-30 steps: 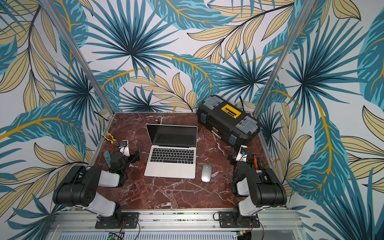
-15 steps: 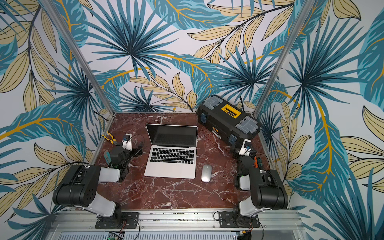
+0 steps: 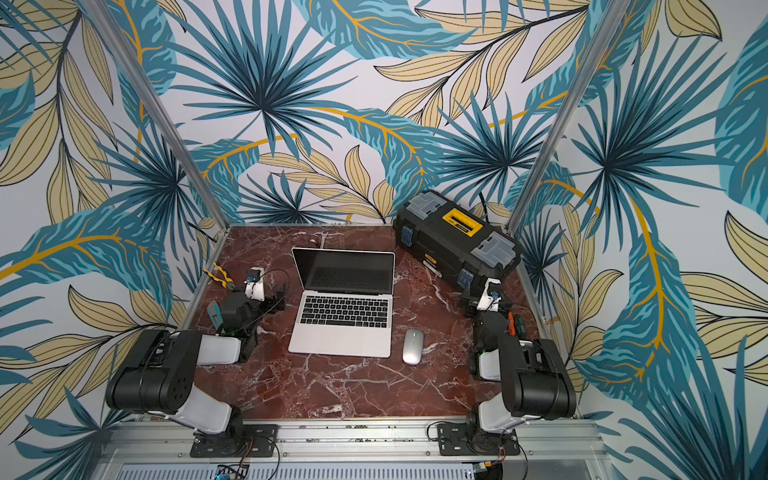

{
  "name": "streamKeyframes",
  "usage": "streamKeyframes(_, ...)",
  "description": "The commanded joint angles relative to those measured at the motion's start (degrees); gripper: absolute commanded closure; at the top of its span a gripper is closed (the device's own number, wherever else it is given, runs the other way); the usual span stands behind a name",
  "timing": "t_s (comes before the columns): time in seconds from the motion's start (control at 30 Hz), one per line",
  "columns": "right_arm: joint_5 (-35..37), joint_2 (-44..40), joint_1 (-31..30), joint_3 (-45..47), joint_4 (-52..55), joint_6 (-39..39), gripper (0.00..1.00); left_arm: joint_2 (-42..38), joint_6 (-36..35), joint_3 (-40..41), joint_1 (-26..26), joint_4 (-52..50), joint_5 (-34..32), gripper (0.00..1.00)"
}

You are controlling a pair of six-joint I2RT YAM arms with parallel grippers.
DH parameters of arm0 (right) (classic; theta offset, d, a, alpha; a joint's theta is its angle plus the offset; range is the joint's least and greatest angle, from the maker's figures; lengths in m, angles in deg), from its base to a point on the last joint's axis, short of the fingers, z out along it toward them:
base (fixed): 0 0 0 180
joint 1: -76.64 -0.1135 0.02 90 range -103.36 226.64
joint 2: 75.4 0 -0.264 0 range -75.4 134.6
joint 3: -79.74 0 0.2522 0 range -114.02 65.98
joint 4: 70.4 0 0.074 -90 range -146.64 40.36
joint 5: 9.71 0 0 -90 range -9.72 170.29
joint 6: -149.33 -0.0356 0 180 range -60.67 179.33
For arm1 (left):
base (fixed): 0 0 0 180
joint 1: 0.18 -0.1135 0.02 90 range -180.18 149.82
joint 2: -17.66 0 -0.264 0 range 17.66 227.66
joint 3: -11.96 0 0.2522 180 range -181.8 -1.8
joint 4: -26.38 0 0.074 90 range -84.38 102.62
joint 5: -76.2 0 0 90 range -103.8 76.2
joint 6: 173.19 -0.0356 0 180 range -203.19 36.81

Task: Remove the wireless mouse receiver from the laptop
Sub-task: Reset both arms

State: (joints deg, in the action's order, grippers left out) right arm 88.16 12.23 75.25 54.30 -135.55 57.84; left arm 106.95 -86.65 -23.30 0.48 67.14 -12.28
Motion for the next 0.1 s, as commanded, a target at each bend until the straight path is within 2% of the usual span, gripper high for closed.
streamKeyframes(0.0,-4.2,-0.3,-0.1,-0.8,1.6,0.7,0.01,0.1,-0.5,-0.1,0.1,0.2,0.5,0.0)
streamKeyframes(0.07,-6.4,-0.4,-0.1,-0.9,2.2,2.0,0.01,0.1,-0.4,-0.1,0.1,0.1,0.6,0.0)
